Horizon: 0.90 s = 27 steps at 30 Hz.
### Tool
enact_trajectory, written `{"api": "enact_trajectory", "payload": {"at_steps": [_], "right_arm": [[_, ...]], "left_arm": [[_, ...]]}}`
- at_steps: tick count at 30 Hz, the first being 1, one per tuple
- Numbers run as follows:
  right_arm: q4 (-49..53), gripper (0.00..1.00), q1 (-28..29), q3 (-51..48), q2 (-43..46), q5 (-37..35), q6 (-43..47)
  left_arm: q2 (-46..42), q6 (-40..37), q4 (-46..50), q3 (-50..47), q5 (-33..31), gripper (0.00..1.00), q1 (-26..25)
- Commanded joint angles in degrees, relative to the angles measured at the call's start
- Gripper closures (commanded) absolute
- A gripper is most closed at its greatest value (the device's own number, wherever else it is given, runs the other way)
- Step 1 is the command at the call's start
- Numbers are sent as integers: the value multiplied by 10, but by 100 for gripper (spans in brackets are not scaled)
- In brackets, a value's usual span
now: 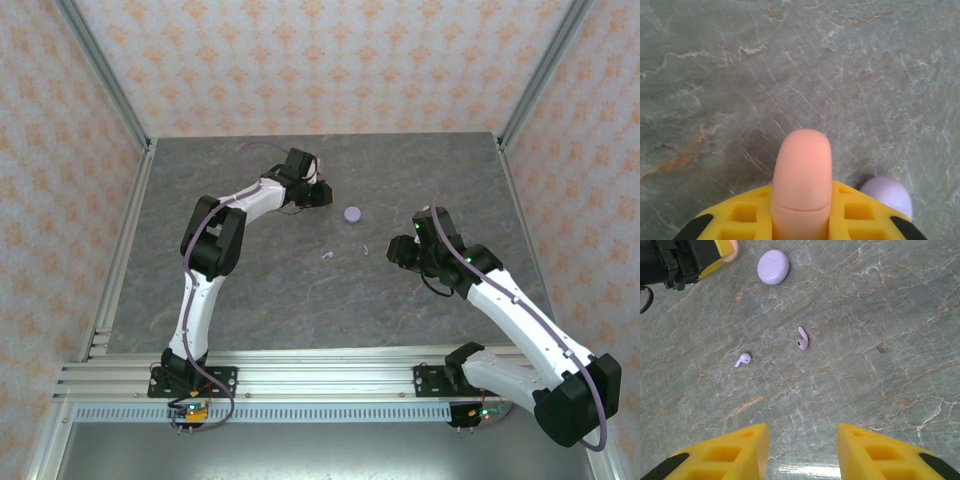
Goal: Insert the wireless bluetooth earbuds into the charging case
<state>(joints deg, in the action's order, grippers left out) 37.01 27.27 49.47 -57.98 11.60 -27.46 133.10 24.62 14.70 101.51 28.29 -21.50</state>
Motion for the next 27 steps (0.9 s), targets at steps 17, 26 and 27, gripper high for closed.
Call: {"api": "enact_trajectory", "payload": {"at_steps": [17,26,27], "right_arm": [[5,59,-1,-5,8,-11,-8],[3,55,-1,-9,-1,-22,8],[3,54,0,-9,-2,-25,11]], "left_arm": [[44,-7,95,64,-44,57,11],[-36,-51,115,6,-135,34,11],[-46,-54,113,-3,-139,34,11]]}}
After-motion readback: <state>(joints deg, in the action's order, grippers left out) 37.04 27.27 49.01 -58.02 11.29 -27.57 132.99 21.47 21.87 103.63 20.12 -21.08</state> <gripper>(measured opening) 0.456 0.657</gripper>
